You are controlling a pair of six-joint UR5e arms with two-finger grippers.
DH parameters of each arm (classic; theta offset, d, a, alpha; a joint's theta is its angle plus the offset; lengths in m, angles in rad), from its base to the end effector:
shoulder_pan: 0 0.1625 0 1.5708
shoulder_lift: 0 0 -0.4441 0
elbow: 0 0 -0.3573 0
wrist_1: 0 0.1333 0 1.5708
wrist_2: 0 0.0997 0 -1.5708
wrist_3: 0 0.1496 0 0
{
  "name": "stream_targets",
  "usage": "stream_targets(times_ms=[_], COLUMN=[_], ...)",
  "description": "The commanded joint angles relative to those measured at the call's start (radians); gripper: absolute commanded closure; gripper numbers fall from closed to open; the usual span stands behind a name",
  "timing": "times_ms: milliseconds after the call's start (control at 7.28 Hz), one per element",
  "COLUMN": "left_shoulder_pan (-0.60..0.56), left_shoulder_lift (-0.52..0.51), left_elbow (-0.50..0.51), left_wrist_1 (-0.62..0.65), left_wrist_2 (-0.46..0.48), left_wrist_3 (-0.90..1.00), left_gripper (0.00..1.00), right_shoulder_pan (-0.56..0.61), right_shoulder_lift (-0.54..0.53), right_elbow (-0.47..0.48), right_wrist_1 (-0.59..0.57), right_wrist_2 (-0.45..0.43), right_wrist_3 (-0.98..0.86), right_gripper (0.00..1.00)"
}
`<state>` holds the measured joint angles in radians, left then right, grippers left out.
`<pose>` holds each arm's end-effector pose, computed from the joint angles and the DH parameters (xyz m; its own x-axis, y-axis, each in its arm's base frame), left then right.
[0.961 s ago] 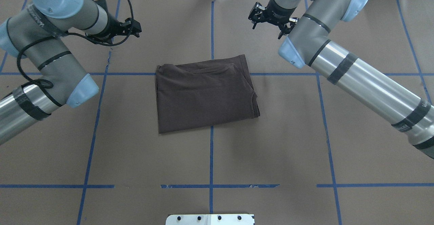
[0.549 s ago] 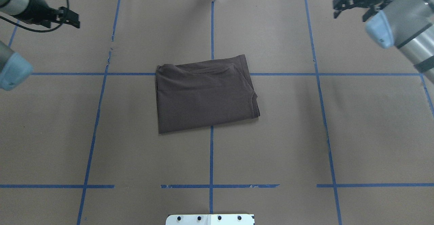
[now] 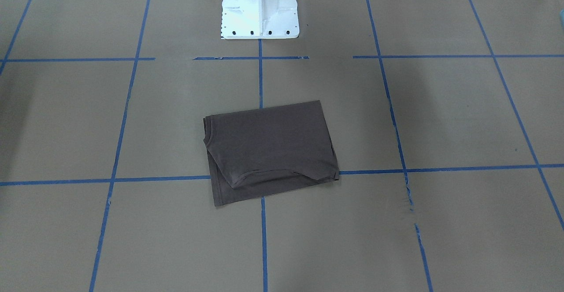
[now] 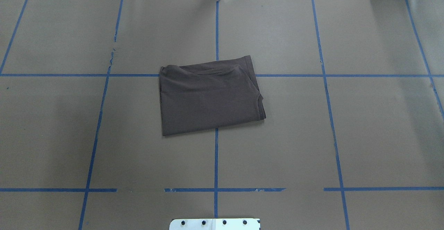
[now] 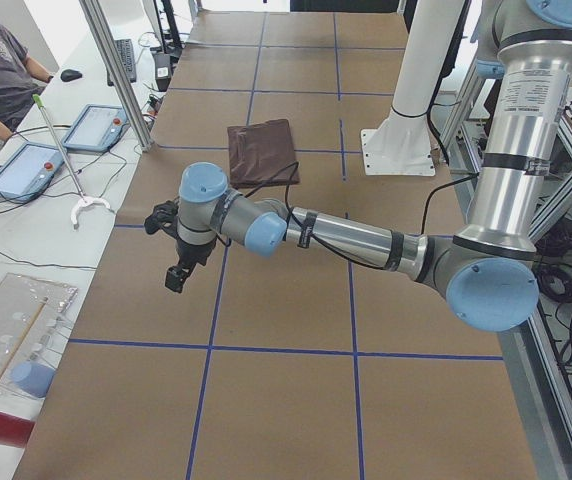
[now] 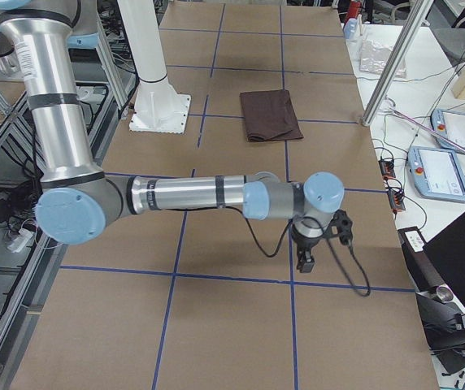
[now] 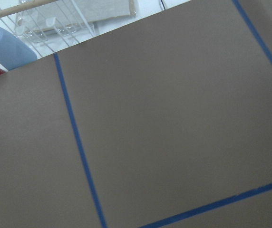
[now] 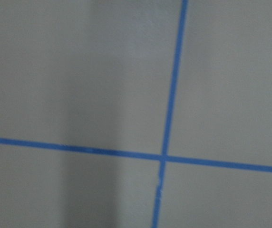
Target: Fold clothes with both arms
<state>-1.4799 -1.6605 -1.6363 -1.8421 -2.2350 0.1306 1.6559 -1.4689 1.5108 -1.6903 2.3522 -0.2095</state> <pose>0.0074 -0.5338 0.6156 0.7438 0.4407 -0.5026 -0.1810 0.8566 0.4833 0.0698 -0.4892 0.7029 0.7050 -0.0944 0.7029 0.0633 0.9955 0.0702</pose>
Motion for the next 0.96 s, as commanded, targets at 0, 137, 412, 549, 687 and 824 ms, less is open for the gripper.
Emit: stream_targets(times_ms=[0,137,412,549,687,824], left_shoulder_pan=[-0.019,-0.019,-0.022,-0.022,-0.023,-0.029], left_shoulder_lift=[0.104,0.104,0.091,0.091,0.102,0.12], left_elbow=[0.101,0.162,0.138,0.095,0.057,0.032], left_wrist_1=[-0.15,-0.202,-0.125,0.011,0.102,0.112], left_wrist_2=[0.018,0.034,0.022,-0.013,-0.058,-0.061], left_wrist_3=[0.067,0.073,0.061,0.064,0.072,0.078], left_gripper=[0.0,0.0,0.0,0.0,0.0,0.0], right_shoulder_pan=[0.061,0.055,0.054,0.054,0.056,0.056], right_shoulder_lift=[-0.123,-0.111,-0.122,-0.119,-0.119,-0.12], right_elbow=[0.034,0.042,0.046,0.048,0.051,0.054], right_wrist_1=[0.009,0.041,0.064,0.064,0.063,0.064], right_wrist_2=[-0.033,-0.009,0.047,0.045,0.048,0.05], right_wrist_3=[-0.096,-0.082,-0.039,-0.031,-0.028,-0.016], right_gripper=[0.0,0.0,0.0,0.0,0.0,0.0])
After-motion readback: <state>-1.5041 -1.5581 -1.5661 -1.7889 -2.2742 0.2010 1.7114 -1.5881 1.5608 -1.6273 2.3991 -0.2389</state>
